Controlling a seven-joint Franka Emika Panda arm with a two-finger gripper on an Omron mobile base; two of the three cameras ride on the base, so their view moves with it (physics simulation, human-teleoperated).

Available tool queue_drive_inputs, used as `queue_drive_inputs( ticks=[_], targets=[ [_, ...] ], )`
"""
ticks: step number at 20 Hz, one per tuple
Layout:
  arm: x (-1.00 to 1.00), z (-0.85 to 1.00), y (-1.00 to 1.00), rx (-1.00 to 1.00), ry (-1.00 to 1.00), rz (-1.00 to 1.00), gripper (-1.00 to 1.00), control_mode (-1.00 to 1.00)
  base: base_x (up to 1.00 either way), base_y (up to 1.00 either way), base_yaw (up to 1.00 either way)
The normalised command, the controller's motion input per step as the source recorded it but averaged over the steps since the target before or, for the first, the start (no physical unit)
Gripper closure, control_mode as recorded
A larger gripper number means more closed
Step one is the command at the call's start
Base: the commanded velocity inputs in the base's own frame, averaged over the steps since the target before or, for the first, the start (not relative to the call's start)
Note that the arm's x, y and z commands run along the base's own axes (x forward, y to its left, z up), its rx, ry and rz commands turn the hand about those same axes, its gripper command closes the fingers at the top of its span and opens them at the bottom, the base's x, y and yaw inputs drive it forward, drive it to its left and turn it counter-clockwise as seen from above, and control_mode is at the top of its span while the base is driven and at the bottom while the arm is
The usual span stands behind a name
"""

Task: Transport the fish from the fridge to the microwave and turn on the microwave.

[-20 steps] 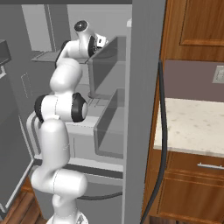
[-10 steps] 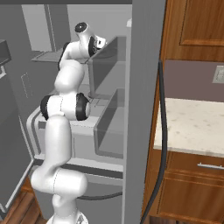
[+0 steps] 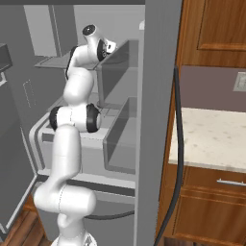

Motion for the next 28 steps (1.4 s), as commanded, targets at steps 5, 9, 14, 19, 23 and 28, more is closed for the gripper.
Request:
queue_drive_inputs(
  ticks=[5, 9, 14, 19, 23, 28],
  targets=[
    [0.0, -0.49, -0.08, 0.1, 0.03, -0.06, 1.0, -1.0, 0.0, 0.0, 0.0],
    [0.0, -0.63, -0.07, 0.1, 0.0, -0.02, 1.0, -1.0, 0.0, 0.0, 0.0],
    [-0.23, -0.57, 0.0, 0.01, -0.19, 0.0, 1.0, -1.0, 0.0, 0.0, 0.0],
    [-0.61, -0.6, 0.0, -0.02, -0.47, 0.0, 1.0, -1.0, 0.0, 0.0, 0.0],
    [-0.92, -0.93, 0.0, -0.1, -0.67, 0.0, 1.0, -1.0, 0.0, 0.0, 0.0],
    [-1.0, -0.98, -0.1, -0.1, -0.63, 0.02, 1.0, -1.0, 0.0, 0.0, 0.0]
  ],
)
